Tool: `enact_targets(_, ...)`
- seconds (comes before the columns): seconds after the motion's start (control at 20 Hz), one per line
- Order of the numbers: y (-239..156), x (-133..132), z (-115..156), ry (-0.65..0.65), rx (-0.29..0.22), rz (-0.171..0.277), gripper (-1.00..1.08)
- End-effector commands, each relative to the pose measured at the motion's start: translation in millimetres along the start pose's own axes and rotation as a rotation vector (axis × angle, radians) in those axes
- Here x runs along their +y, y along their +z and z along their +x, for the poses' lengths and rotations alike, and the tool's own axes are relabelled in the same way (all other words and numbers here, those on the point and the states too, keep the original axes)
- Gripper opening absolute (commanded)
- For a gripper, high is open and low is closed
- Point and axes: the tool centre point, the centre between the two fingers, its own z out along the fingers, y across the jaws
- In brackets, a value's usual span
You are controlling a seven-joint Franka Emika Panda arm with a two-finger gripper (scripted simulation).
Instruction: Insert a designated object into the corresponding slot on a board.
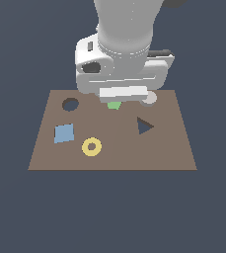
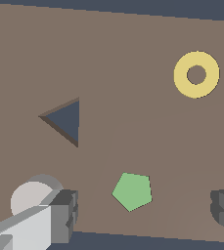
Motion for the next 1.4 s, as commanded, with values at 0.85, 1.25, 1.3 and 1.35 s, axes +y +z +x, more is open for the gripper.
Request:
enact_targets(0.85,75,-112,-52,-0.259,0.059,-0.007,1.00)
enact_targets(1.25,80,-115,-53,-0.265,0.059,-0.008,1.00)
enact_targets(1.3,82,-115,-53,-0.265,0.059,-0.008,1.00)
enact_targets(1.35,84,-115,-53,-0.265,0.059,-0.008,1.00)
